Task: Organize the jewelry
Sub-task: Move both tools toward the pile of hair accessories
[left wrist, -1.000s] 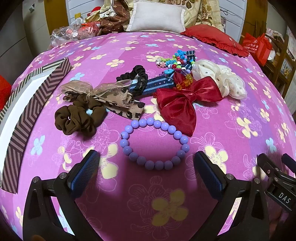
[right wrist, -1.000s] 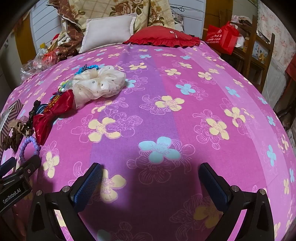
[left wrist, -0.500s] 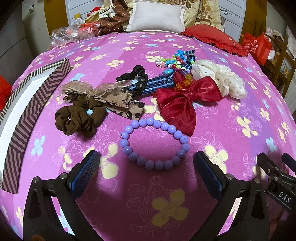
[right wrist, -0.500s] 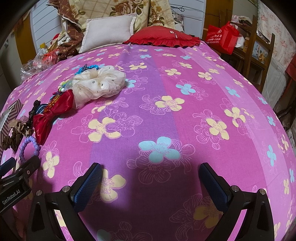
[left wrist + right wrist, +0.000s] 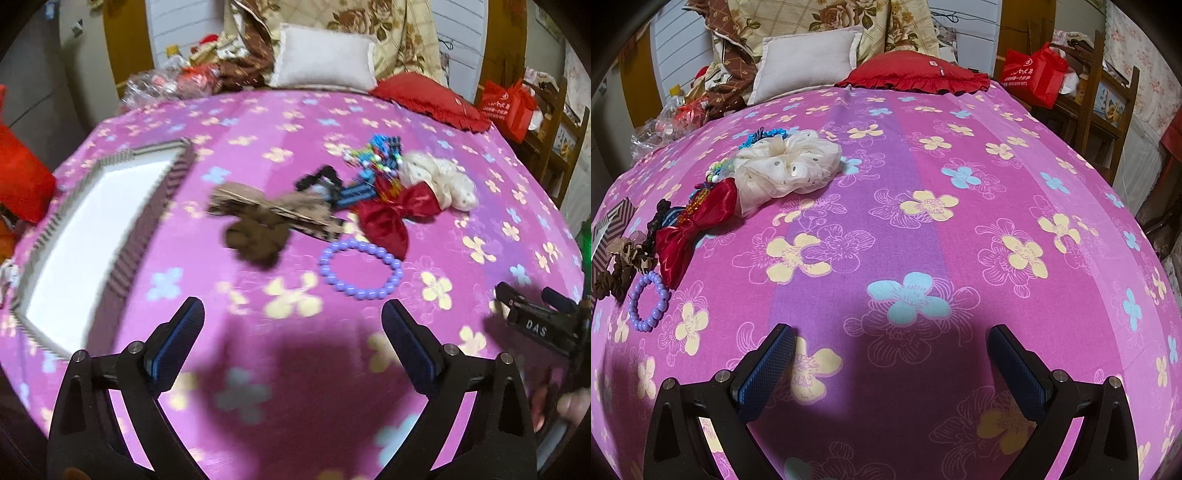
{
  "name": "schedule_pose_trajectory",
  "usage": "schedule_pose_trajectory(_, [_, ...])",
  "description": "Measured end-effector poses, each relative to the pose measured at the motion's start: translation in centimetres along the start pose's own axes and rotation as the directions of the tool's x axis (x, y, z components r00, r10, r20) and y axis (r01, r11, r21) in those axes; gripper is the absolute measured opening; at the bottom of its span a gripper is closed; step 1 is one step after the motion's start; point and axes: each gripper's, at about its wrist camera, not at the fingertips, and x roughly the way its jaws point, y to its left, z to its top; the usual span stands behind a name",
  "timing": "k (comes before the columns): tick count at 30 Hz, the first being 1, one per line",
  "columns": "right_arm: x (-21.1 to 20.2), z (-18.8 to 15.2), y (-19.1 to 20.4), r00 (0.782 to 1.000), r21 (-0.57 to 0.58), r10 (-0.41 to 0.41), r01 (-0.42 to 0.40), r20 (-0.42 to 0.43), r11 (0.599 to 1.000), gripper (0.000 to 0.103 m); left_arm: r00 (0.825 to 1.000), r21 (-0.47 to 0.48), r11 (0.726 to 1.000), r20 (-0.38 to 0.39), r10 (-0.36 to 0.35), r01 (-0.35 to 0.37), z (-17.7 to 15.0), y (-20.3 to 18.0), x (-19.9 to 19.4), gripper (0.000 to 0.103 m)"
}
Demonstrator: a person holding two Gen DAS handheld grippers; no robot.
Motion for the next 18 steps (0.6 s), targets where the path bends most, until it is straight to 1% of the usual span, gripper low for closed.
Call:
schedule_pose_trajectory(3, [-0.5,-0.4,0.0,1.0,0.035,-0.014,0.015,-0.028,0.999,0.103,0.999,0.009,1.0,0.033,0.029,-0.03,-0.1,1.6,-1.7,0.097])
schedule_pose_trajectory(6, [-1.1,-0.8,-0.3,0.999,0.054,0.006,-0.004,-0.043,0.999,0.103,0.996,0.001,0.998,0.063,0.057,-0.057,-0.3,3.4,-3.4,0.097])
schedule_pose_trajectory(8, [-1.9,-0.8,0.0,0.999,0.044,0.003,-0.002,-0.035,0.999,0.103,0.995,-0.013,0.998,0.076,0.069,-0.068,-0.4,4.5,-4.3,0.097])
schedule_pose_trajectory(11, [-4.1,-0.8,0.7,1.0,0.017,0.002,-0.002,0.001,1.0,0.103,0.994,-0.042,0.996,0.083,0.077,-0.074,-0.4,6.1,-5.0,0.097])
schedule_pose_trajectory(14, [-6.1,-0.6,1.5,0.999,-0.007,0.028,-0.028,0.036,1.0,0.103,0.994,-0.074,0.994,0.074,0.08,-0.075,-0.5,7.5,-5.2,0.097])
schedule_pose_trajectory(16, [-6.9,-0.4,2.3,0.997,-0.026,0.062,-0.061,0.044,0.998,0.102,0.995,-0.09,0.993,0.061,0.079,-0.074,-0.6,8.2,-5.0,0.097])
schedule_pose_trajectory(18, [-7.4,-0.3,3.2,0.994,-0.048,0.105,-0.102,0.043,0.994,0.095,0.996,-0.097,0.993,0.044,0.073,-0.068,-0.8,8.8,-4.5,0.097])
